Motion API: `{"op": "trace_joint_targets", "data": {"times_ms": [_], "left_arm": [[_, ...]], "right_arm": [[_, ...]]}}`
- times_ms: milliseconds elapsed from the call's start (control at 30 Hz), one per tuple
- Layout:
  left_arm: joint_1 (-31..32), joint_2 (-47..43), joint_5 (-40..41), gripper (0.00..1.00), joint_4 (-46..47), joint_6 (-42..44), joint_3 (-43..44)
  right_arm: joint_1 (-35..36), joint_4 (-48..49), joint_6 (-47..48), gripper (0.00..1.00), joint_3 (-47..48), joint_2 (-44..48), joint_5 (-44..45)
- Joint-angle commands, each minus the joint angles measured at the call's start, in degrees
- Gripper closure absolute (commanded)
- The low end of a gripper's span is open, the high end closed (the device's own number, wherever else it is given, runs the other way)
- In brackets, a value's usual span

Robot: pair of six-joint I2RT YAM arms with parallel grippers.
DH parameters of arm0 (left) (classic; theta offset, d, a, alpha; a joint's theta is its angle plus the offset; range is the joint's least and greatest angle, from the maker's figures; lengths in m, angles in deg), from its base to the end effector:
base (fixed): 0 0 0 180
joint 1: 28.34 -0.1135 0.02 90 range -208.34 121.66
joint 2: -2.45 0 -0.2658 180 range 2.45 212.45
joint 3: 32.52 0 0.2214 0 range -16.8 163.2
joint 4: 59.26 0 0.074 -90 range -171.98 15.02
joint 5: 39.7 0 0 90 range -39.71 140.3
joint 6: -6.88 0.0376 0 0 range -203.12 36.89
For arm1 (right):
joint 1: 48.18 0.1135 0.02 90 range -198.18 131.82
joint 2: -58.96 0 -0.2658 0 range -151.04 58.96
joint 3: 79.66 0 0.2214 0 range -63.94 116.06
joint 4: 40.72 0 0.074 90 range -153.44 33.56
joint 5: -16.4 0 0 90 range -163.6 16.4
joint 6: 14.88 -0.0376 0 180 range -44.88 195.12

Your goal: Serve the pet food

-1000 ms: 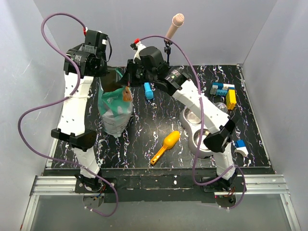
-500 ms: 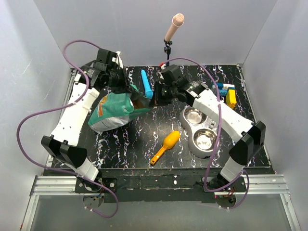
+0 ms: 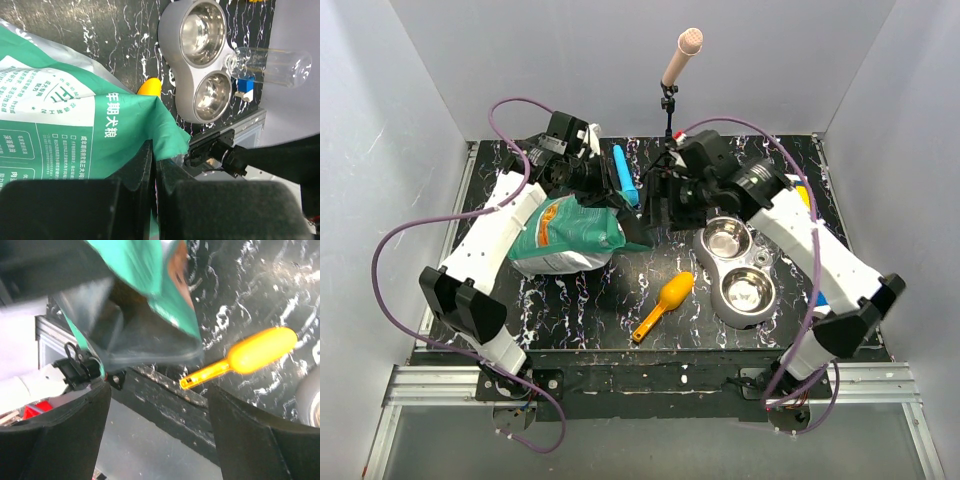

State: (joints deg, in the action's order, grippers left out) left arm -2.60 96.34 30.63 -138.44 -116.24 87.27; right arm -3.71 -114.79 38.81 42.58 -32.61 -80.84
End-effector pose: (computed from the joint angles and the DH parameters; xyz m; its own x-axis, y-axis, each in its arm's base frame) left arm 0.2671 -0.1428 0.3877 -0.9272 -0.1241 -0.3533 0.0998 0.8274 -0.5527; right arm 0.2098 0.2125 0.4157 -0.8453 -0.0066 -0.5342 -0.3223 0.8038 0.5000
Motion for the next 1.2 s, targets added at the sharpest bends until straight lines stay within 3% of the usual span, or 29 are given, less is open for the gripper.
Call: {"op": "trace_joint_targets", "data": {"times_ms": [0, 100, 200, 300, 367, 467, 533, 600, 633, 833, 1167], "left_arm": [[-0.2, -0.6, 4.7, 1.00, -0.1, -1.3, 5.6], [-0.2, -0.6, 13.1, 1.00, -2.1, -2.7, 8.0], [-0.2, -1.2, 22.3, 1.00, -2.6, -4.0, 10.5], [-0.2, -1.9, 27.6, 1.00, -1.7, -5.0, 11.8], [-0.2, -2.4, 28.4, 1.00, -0.9, -5.0, 12.3], [-0.2, -2.7, 28.9, 1.00, -0.4, -4.5, 12.7], [-0.2, -2.8, 29.2, 1.00, -1.0, -4.1, 13.5], [-0.2, -3.1, 29.2, 1.00, -1.5, -3.7, 13.8], [-0.2, -3.4, 29.2, 1.00, -1.6, -3.7, 13.7], [-0.2, -5.8, 28.5, 1.00, -0.7, -4.2, 11.2], [-0.2, -11.1, 28.2, 1.00, -3.5, -6.0, 10.3]], "right_arm": [[0.4, -7.1, -3.1, 0.15, -6.8, 10.8, 6.2], [2.0, -8.3, -9.5, 0.14, -15.9, 17.8, 13.8], [7.0, -5.1, -15.2, 0.14, -27.2, 21.3, 14.5], [10.6, -2.6, -18.7, 0.13, -31.7, 18.8, 16.6], [10.6, 0.5, -16.6, 0.13, -32.5, 14.8, 12.4], [10.7, -3.8, -20.3, 0.14, -30.3, 8.4, 14.1], [10.8, 2.6, -23.7, 0.25, -34.3, 8.4, 11.7], [11.9, 11.0, -29.6, 0.53, -39.9, 9.5, 7.8], [12.9, 14.5, -32.4, 0.59, -41.5, 9.2, 5.7], [20.4, 10.6, -39.0, 0.61, -34.5, 0.3, 9.9], [21.2, 1.1, -50.2, 0.69, -28.5, -7.0, 14.6]]}}
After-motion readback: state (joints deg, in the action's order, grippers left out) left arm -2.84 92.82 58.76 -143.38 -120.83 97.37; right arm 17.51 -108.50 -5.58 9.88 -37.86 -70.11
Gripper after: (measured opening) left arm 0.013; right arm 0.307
